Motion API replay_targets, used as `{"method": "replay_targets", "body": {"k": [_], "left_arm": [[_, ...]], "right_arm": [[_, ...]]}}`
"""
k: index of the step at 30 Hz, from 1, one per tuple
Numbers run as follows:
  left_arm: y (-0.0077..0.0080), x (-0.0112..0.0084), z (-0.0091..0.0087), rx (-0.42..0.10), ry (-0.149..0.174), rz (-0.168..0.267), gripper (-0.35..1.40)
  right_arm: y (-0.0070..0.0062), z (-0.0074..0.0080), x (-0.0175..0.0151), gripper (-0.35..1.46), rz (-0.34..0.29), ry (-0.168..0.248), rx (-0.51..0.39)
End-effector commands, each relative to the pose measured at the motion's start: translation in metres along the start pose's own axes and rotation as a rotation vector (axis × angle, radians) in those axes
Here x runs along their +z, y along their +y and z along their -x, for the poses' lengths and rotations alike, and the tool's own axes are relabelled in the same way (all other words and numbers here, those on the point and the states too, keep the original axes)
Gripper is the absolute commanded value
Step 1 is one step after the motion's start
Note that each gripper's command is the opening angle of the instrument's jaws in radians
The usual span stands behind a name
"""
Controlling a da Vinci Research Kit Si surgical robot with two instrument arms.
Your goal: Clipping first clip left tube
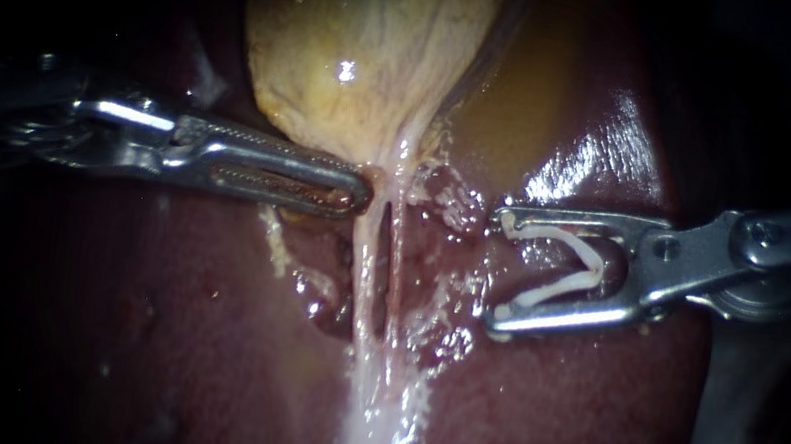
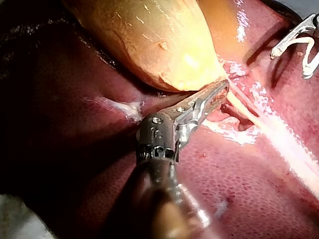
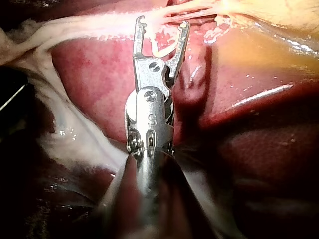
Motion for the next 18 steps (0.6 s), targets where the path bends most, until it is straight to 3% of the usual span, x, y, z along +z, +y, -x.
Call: {"method": "replay_targets", "body": {"k": [1,10,18], "left_arm": [[0.0,-0.0002,0.0,0.0,0.0,0.001,-0.35],[0.0012,-0.0022,-0.0008,-0.006,-0.006,0.013,-0.35],[0.0038,-0.0062,-0.0031,-0.029,0.004,0.002,-0.35]], "right_arm": [[0.0,0.0,0.0,0.49,0.001,0.0,0.0],[0.0,0.0001,0.0001,0.49,0.001,0.0,0.0],[0.0,0.0001,0.0001,0.49,0.001,0.0,0.0]]}}
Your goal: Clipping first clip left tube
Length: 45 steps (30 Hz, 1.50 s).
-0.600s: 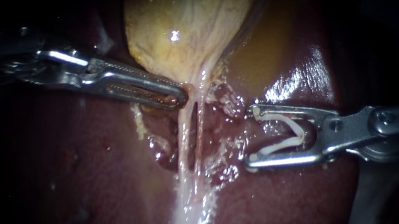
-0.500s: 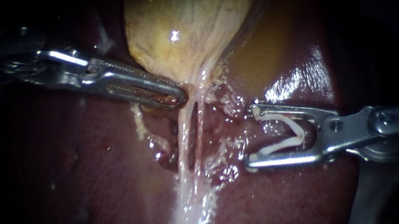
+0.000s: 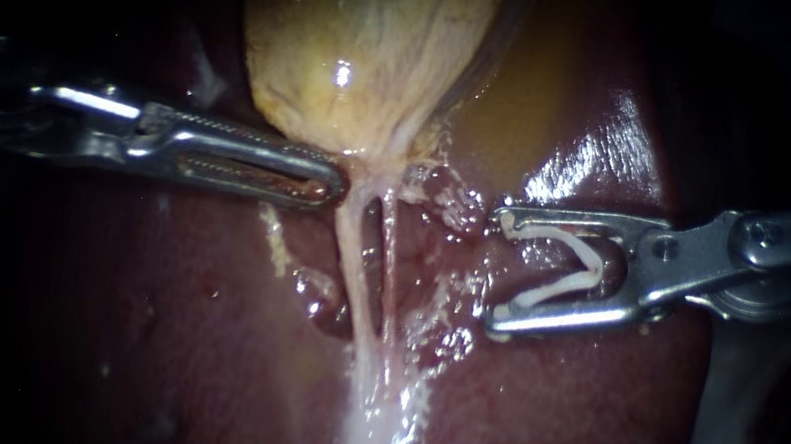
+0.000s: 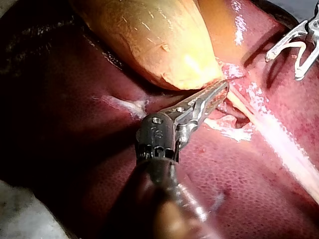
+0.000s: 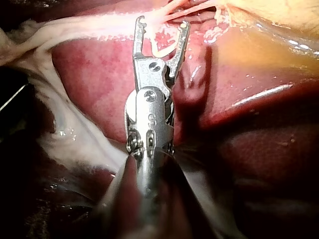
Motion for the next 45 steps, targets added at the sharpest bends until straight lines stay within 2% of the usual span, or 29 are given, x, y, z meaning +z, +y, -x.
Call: {"method": "replay_targets", "body": {"k": [1,6,17,34,45], "left_arm": [[0.0002,-0.0005,-0.0003,-0.006,0.008,0.002,-0.35],[0.0013,-0.002,-0.0009,0.0,0.018,0.002,-0.35],[0.0019,-0.0022,-0.0009,-0.001,0.018,0.001,-0.35],[0.0022,-0.0019,-0.0009,0.004,0.02,-0.002,-0.35],[0.0024,-0.0019,-0.0009,0.003,0.021,-0.003,-0.35]], "right_arm": [[0.0,0.0,0.0,0.49,0.0,0.0,0.0],[0.0,0.0,0.0,0.49,0.0,0.0,0.0],[-0.0001,-0.0001,0.0008,0.49,0.001,0.0,0.0],[-0.0006,0.0018,0.0094,0.5,-0.04,0.0,-0.022],[0.0002,0.0027,0.0113,0.5,-0.035,-0.003,-0.02]]}}
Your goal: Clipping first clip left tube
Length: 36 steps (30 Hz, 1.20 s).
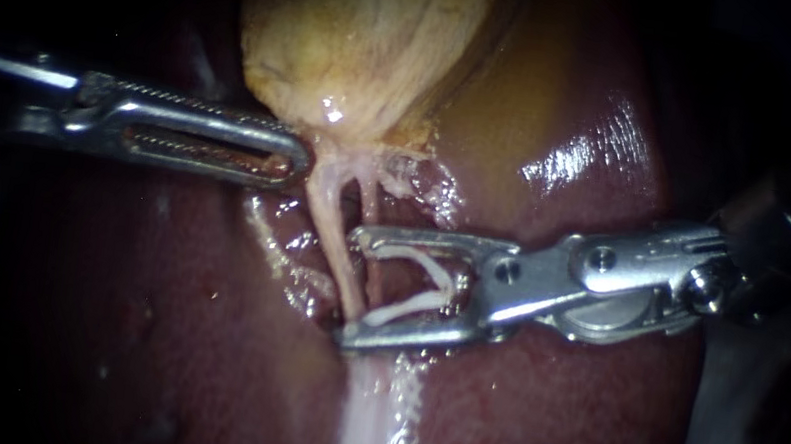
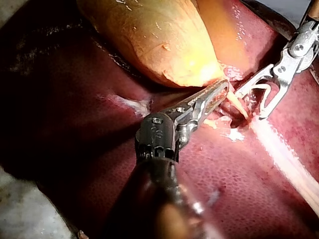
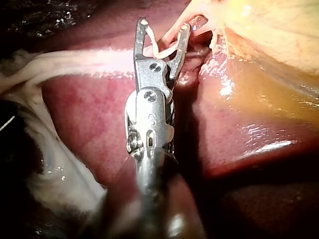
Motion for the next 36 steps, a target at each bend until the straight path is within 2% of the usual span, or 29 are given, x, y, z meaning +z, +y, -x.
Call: {"method": "replay_targets", "body": {"k": [1,8,21,28,36], "left_arm": [[0.0,0.0,0.0,0.0,0.0,0.0,-0.35],[0.0003,0.0,0.0,-0.001,0.001,-0.001,-0.35],[0.0003,0.0002,-0.0001,-0.001,0.001,-0.002,-0.35],[0.0003,0.0003,-0.0001,-0.001,0.001,-0.003,-0.35],[0.0003,0.0005,-0.0001,-0.001,0.002,-0.004,-0.35]], "right_arm": [[0.0002,0.0001,0.0001,0.5,0.001,-0.004,-0.001],[0.0005,0.0014,0.0011,0.5,-0.007,-0.01,0.016],[-0.0007,0.0037,0.0046,0.5,-0.076,-0.018,0.062],[-0.0009,0.0042,0.006,0.49,-0.088,-0.021,0.073],[-0.0009,0.0046,0.0062,0.44,-0.097,-0.022,0.074]]}}
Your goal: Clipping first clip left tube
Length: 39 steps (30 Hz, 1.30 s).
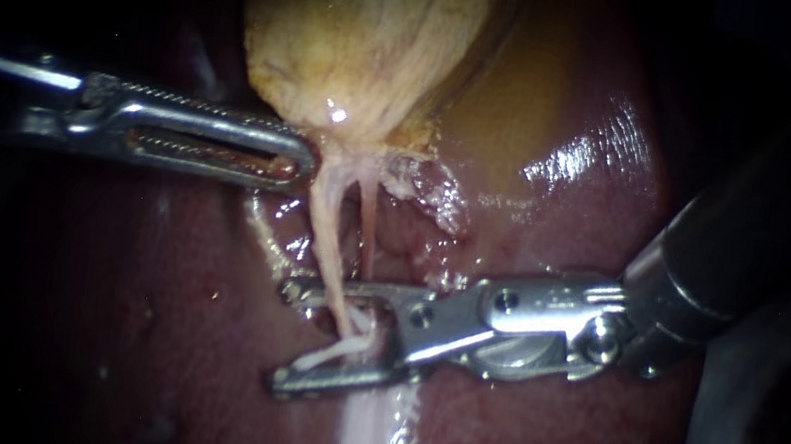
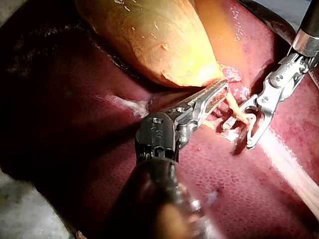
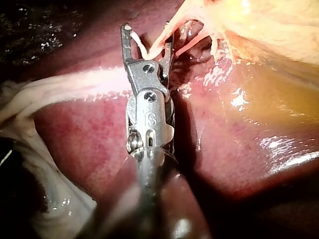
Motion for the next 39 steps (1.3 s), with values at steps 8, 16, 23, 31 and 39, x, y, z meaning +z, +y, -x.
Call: {"method": "replay_targets", "body": {"k": [8,16,23,31,39], "left_arm": [[0.0,0.0,0.0,0.0,0.0,0.0,-0.35],[0.0,0.0,0.0,0.0,0.0,0.0,-0.35],[0.0,0.0,0.0,0.0,0.0,0.0,-0.35],[-0.0001,0.0,0.0,0.001,0.0,0.0,-0.35],[-0.0002,0.0,0.0,0.001,0.0,0.001,-0.35]], "right_arm": [[0.0008,0.0006,-0.0009,0.19,-0.007,0.0,0.016],[0.0008,0.0007,-0.0015,-0.35,-0.045,-0.034,0.055],[0.0009,0.0008,-0.0018,-0.35,-0.038,-0.033,0.086],[0.0006,0.0012,-0.0016,-0.35,-0.034,-0.048,0.089],[0.0005,0.0013,-0.0015,-0.35,-0.04,-0.052,0.095]]}}
